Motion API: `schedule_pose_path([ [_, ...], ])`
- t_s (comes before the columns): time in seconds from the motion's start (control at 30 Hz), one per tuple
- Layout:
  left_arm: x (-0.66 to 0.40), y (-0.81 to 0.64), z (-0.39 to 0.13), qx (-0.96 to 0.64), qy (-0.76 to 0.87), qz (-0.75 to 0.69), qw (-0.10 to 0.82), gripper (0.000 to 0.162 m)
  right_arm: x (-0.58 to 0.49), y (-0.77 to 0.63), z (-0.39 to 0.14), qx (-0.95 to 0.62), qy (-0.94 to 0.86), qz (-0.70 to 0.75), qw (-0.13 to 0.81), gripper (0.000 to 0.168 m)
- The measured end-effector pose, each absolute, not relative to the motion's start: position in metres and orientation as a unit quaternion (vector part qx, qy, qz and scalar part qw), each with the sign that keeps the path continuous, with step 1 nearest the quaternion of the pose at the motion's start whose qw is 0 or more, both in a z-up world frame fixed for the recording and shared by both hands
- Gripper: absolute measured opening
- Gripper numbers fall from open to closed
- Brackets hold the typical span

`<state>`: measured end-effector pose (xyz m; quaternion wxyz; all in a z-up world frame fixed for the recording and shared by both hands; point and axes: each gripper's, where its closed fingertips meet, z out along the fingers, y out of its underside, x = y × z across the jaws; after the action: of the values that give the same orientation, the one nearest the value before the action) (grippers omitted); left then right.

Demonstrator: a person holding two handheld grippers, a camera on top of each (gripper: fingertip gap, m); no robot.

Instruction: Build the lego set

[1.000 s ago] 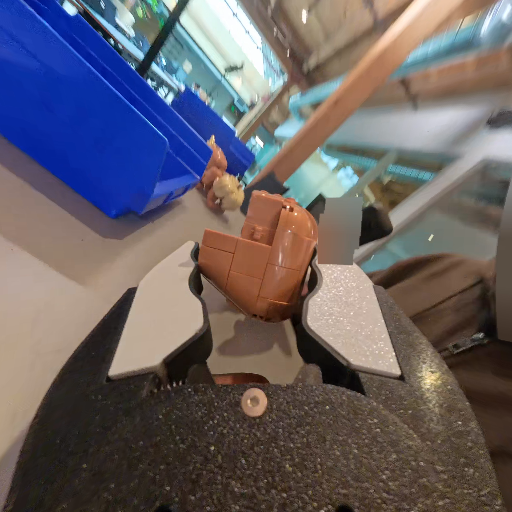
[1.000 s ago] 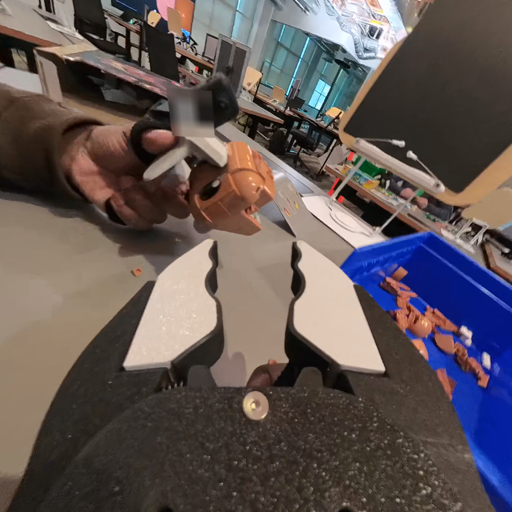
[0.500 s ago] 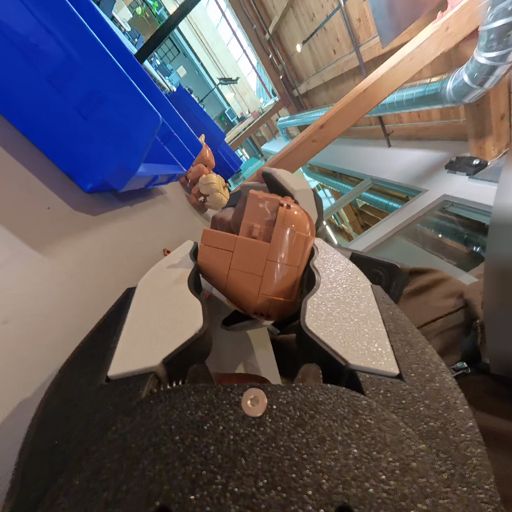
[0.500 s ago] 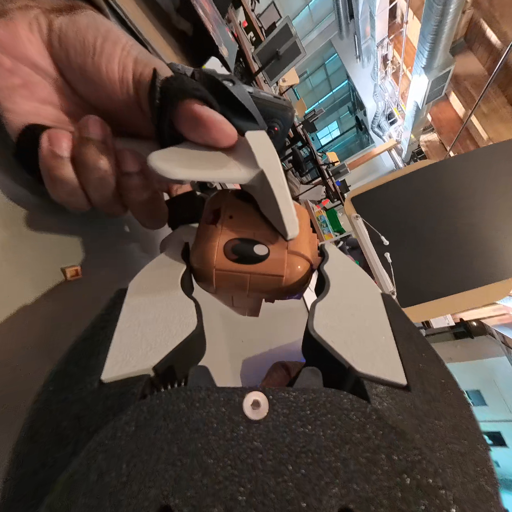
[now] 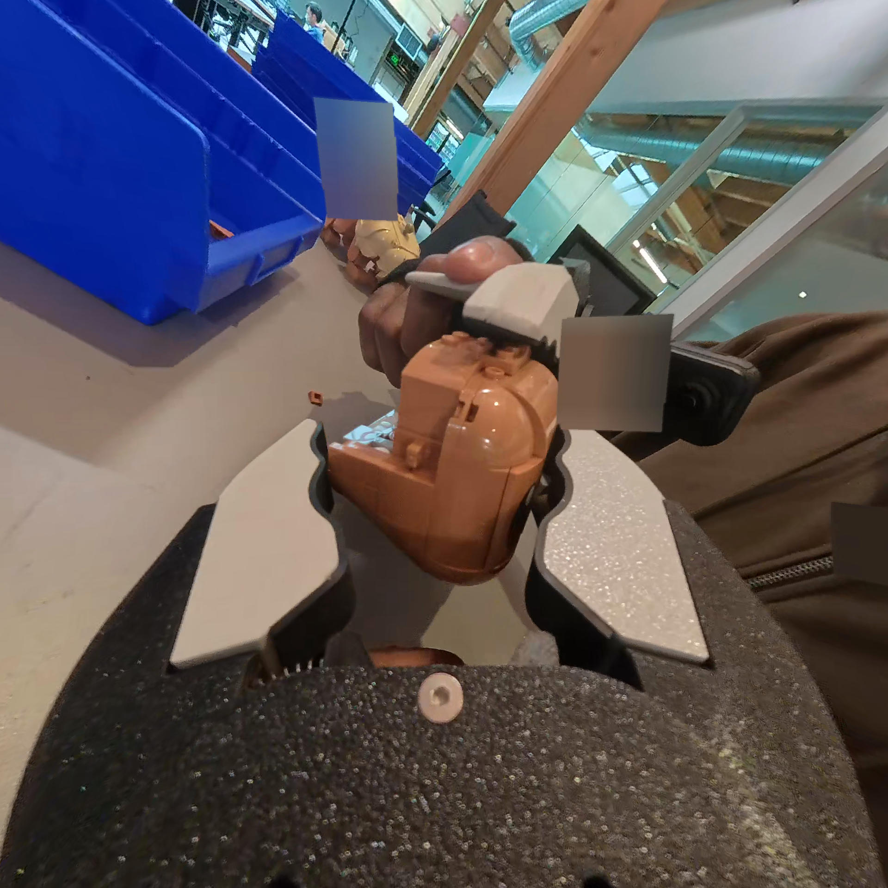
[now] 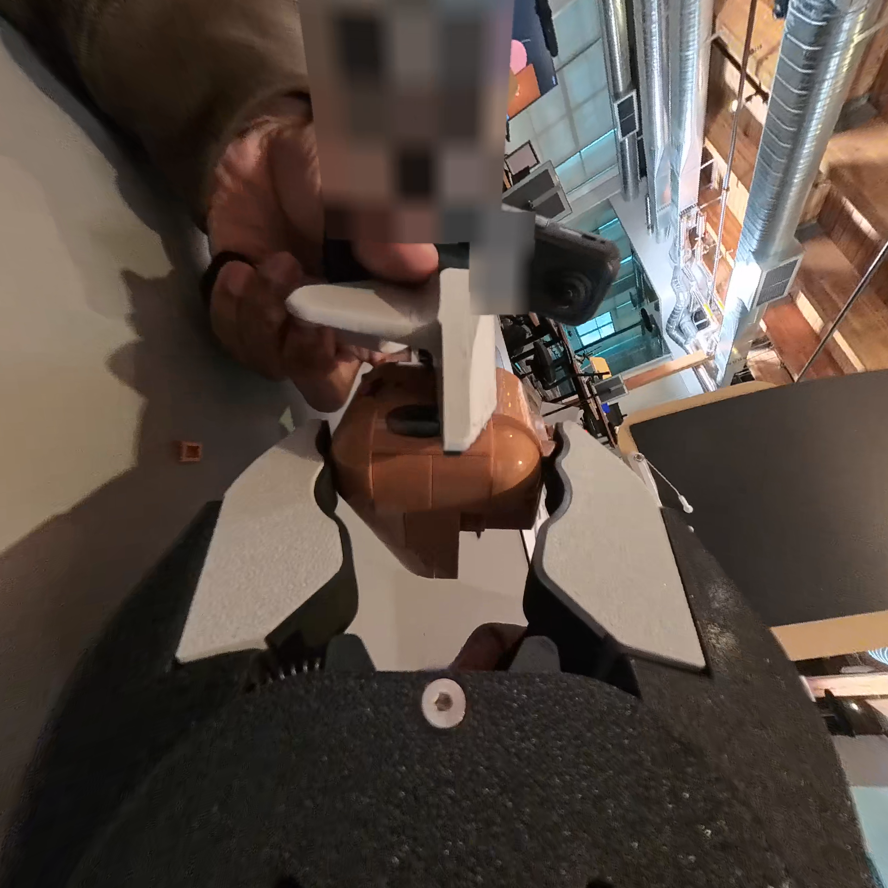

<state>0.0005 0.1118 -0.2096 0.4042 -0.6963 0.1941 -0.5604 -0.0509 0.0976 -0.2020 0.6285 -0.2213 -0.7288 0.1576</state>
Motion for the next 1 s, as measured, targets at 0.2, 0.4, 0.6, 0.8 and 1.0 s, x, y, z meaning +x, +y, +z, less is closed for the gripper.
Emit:
schedule_pose_path([
  [0.2, 0.004, 0.106, -0.204, -0.676, 0.212, -0.577, 0.406, 0.088, -0.049, 0.090, -0.195, -0.208, -0.721, 0.201, 0.630, 0.087],
  [0.4, 0.010, 0.099, -0.202, -0.657, 0.225, -0.617, 0.370, 0.091, -0.047, 0.080, -0.193, -0.195, -0.720, 0.237, 0.622, 0.086],
  [0.6, 0.015, 0.099, -0.196, -0.635, 0.224, -0.645, 0.362, 0.097, -0.047, 0.078, -0.191, -0.187, -0.718, 0.235, 0.628, 0.086],
  [0.8, 0.017, 0.106, -0.200, -0.650, 0.252, -0.574, 0.431, 0.095, -0.046, 0.083, -0.186, -0.191, -0.705, 0.228, 0.644, 0.086],
  [1.0, 0.016, 0.107, -0.201, -0.657, 0.253, -0.548, 0.451, 0.094, -0.046, 0.083, -0.187, -0.180, -0.697, 0.218, 0.659, 0.086],
])
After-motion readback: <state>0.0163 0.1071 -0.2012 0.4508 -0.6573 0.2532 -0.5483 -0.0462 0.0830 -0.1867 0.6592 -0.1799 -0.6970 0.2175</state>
